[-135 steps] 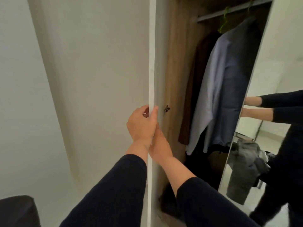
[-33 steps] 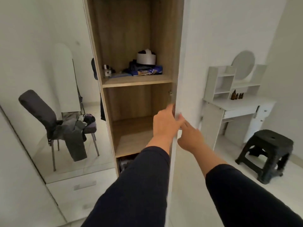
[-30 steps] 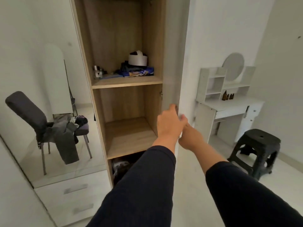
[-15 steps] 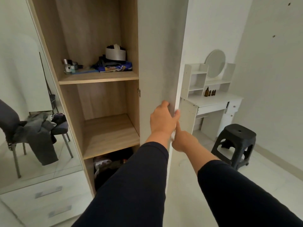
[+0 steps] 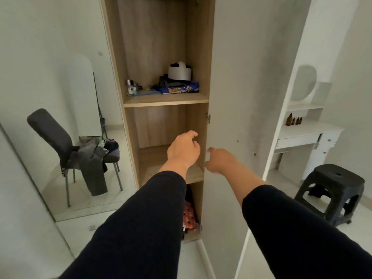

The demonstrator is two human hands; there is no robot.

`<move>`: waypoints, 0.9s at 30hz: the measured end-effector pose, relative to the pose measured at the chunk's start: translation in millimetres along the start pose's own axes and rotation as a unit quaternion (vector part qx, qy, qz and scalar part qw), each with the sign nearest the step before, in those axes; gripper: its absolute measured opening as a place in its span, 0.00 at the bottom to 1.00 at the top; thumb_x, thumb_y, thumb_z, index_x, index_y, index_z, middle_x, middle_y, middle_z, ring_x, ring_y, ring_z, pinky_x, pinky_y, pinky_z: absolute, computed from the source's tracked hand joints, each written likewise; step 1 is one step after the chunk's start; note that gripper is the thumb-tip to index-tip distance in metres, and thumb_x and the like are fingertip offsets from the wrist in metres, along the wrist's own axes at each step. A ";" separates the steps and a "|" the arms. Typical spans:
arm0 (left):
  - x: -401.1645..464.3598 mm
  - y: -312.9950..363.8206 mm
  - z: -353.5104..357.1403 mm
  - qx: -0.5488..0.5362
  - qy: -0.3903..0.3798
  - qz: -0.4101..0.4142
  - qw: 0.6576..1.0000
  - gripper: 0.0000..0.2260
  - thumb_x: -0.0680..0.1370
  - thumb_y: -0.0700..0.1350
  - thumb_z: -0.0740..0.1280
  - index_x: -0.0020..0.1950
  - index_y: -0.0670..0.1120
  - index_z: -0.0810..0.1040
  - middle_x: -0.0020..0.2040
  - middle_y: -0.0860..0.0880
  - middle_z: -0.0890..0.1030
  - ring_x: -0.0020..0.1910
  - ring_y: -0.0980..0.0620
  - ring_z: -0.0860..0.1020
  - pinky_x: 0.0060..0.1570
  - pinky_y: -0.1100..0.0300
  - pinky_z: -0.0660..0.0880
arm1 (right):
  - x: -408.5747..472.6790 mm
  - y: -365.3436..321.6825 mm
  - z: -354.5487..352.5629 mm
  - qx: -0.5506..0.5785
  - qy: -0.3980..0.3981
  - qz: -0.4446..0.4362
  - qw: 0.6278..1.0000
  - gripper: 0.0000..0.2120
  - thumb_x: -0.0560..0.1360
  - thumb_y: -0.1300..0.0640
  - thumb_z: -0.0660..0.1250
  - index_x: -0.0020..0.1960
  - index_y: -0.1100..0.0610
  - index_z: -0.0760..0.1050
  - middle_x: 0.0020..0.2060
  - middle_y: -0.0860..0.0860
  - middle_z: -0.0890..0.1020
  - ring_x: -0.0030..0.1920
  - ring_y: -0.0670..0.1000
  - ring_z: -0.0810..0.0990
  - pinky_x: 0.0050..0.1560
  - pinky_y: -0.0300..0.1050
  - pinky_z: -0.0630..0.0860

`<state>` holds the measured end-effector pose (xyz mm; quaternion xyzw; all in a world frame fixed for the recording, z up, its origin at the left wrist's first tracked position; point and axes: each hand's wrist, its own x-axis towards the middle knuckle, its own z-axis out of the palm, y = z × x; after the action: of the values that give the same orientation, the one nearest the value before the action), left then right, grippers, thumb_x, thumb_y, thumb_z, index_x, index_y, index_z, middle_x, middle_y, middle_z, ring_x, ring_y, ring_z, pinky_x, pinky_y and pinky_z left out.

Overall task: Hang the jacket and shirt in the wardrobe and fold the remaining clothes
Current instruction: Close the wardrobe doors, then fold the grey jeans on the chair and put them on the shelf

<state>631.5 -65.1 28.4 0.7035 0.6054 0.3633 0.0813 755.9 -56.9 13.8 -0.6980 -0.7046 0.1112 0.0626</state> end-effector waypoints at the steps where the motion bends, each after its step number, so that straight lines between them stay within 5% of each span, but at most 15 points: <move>1: -1.2 -12.0 -8.3 0.007 0.003 -0.007 1.000 0.16 0.80 0.45 0.59 0.68 0.52 0.71 0.65 0.52 0.76 0.62 0.50 0.75 0.58 0.53 0.74 | 3.7 -13.4 1.0 0.005 0.007 -0.012 1.000 0.28 0.78 0.58 0.58 0.77 0.53 0.55 0.70 0.56 0.69 0.67 0.58 0.71 0.64 0.50 0.72; 12: -22.3 -138.4 -98.7 0.073 0.081 -0.152 0.982 0.16 0.78 0.43 0.59 0.65 0.53 0.73 0.60 0.49 0.78 0.56 0.48 0.78 0.56 0.50 0.76 | 23.1 -155.8 36.8 -0.004 -0.016 -0.180 0.984 0.24 0.78 0.55 0.60 0.73 0.52 0.61 0.69 0.55 0.68 0.67 0.59 0.69 0.64 0.56 0.70; 16: -41.8 -169.6 -133.5 0.082 0.148 -0.219 0.961 0.18 0.78 0.41 0.59 0.68 0.51 0.71 0.65 0.49 0.76 0.62 0.47 0.74 0.61 0.53 0.72 | 24.0 -211.4 44.3 -0.009 -0.029 -0.281 0.959 0.23 0.77 0.55 0.60 0.72 0.52 0.63 0.67 0.55 0.70 0.66 0.59 0.70 0.62 0.57 0.71; 23: -125.8 -199.5 -189.5 0.128 0.258 -0.325 0.901 0.19 0.78 0.40 0.59 0.69 0.49 0.68 0.67 0.50 0.74 0.65 0.49 0.72 0.63 0.52 0.71 | -12.2 -304.7 85.7 -0.041 -0.056 -0.454 0.888 0.23 0.77 0.56 0.59 0.72 0.51 0.65 0.68 0.54 0.71 0.66 0.58 0.71 0.61 0.53 0.73; 27: -219.1 -213.6 -198.1 0.136 0.301 -0.444 0.833 0.21 0.78 0.39 0.58 0.70 0.50 0.65 0.67 0.50 0.73 0.64 0.48 0.73 0.59 0.53 0.70 | -73.5 -345.8 136.3 -0.048 -0.127 -0.544 0.828 0.25 0.78 0.55 0.59 0.74 0.50 0.61 0.70 0.54 0.67 0.68 0.57 0.69 0.64 0.51 0.71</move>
<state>340.7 -275.0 -37.3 0.2187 0.8904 0.3962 -0.0489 388.7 -139.9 -28.7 -0.1833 -0.9765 0.1127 -0.0109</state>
